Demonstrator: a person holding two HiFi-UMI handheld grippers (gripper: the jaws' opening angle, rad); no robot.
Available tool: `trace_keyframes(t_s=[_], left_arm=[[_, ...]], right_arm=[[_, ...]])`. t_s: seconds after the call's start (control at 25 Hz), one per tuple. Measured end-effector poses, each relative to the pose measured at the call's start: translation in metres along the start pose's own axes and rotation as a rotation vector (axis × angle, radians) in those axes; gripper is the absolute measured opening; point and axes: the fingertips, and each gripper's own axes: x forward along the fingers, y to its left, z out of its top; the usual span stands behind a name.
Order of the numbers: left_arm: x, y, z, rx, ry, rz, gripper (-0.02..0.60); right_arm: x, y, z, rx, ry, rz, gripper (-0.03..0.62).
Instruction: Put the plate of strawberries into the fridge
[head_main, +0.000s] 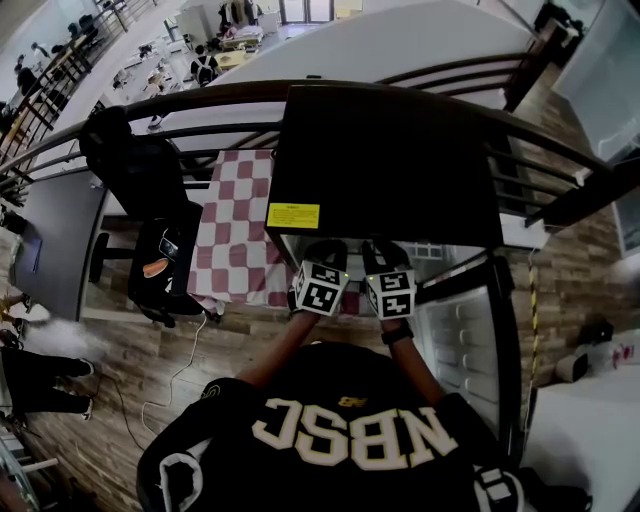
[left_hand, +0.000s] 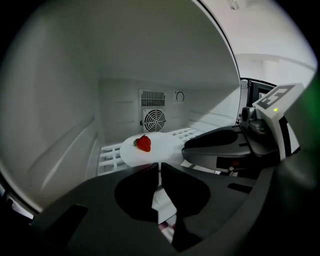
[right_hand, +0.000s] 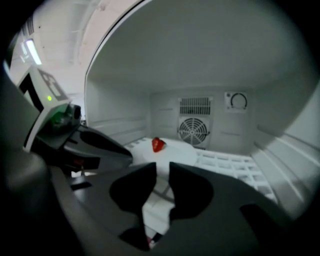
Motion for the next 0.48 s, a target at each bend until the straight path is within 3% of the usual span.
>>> trace_keyframes(t_s=[0.48], left_arm=[[0.0066, 0.0025, 0.0029, 0.002, 0.019, 0.012, 0.017]], right_arm=[[0.0058, 0.0034, 0.0062, -0.052, 0.052, -0.012, 0.044]])
